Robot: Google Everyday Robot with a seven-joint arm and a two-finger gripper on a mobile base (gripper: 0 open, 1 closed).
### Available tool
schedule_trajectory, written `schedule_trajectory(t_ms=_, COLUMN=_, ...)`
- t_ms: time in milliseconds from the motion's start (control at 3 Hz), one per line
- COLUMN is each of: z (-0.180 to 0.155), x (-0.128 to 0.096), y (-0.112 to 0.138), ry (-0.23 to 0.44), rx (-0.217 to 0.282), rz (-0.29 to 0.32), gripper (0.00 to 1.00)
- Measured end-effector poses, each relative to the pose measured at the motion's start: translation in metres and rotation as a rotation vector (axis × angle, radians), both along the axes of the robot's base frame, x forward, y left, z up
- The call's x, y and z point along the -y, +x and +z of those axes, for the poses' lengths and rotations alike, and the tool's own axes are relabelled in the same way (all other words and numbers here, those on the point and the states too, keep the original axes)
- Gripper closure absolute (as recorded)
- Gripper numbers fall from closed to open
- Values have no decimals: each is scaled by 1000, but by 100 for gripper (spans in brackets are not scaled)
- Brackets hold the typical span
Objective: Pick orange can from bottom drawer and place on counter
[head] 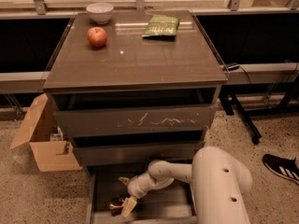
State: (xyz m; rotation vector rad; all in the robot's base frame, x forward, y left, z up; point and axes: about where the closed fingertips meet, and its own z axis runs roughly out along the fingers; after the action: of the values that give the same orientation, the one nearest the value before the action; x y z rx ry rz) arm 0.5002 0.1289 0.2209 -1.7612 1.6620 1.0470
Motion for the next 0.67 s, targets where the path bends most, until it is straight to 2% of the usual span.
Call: schedule_trajectory(t_ms=667, z=-31, x=-11, y=-2, ry=-27, rx=-50, rz=-63, gripper=0)
